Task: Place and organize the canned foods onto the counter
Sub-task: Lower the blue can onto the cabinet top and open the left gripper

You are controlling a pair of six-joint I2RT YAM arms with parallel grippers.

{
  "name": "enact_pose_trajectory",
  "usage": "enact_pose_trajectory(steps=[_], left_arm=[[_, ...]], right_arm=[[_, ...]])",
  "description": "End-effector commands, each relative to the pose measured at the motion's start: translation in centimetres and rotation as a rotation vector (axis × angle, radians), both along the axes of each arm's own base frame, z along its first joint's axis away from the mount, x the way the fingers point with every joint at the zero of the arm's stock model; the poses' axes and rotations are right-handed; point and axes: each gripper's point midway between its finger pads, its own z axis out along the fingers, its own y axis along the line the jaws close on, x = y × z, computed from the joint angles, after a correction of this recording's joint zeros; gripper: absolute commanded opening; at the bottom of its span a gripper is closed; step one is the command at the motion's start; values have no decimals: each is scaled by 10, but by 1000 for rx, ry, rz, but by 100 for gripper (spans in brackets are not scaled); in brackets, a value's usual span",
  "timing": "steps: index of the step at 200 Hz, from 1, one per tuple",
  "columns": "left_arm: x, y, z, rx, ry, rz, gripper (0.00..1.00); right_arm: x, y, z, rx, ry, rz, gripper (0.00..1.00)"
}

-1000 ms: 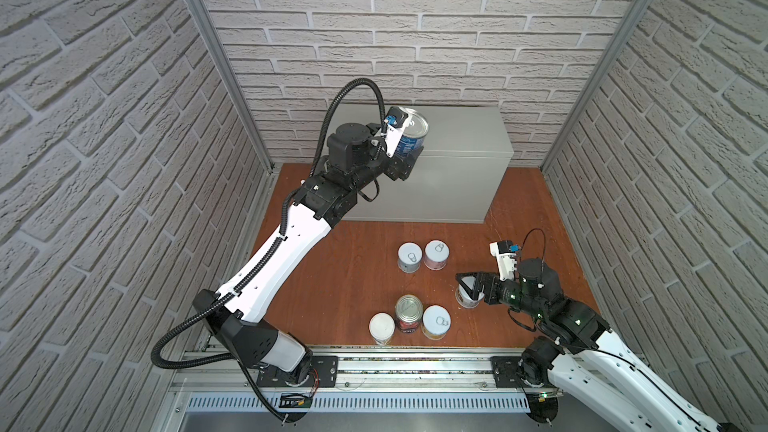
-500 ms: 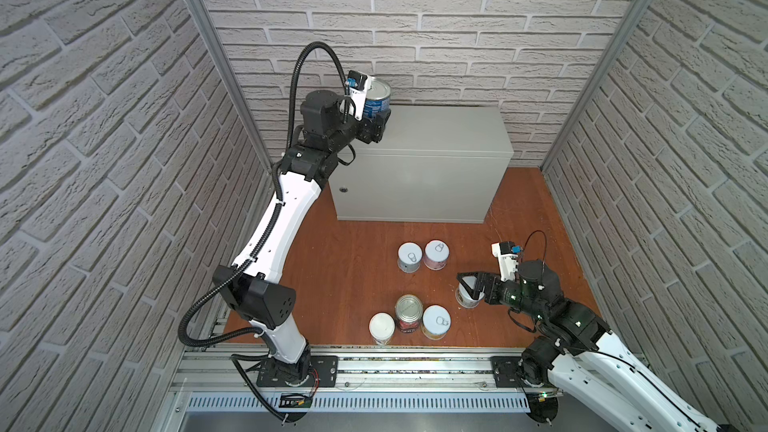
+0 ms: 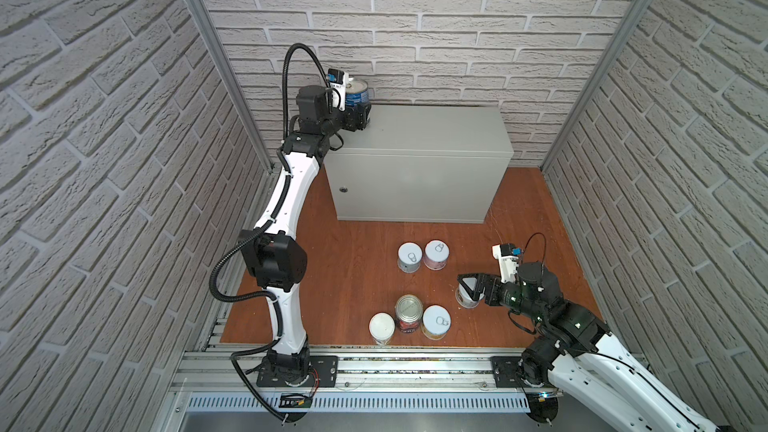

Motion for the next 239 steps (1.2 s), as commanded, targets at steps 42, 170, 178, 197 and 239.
enact_pose_trajectory(steps=[42,170,178,197,239], left_arm=[[-11,11,103,-80,-346,2,58],[-19,22,99,-52,-335,59,98],[-20,22,97,-53,-330,65,98],[-22,22,93,-37,-319,86,98],[-34,20,88,-2,-317,132,98]], right_arm=[[4,-11,-1,-56,-32,-44,97],[7,-7,0,-60,-40,-22,98],[7,-8,0,-61,-45,-26,97],[6,-11,-5,-73,-39,-35,97],[-1,-15,-13,-89,-24,-28,97]])
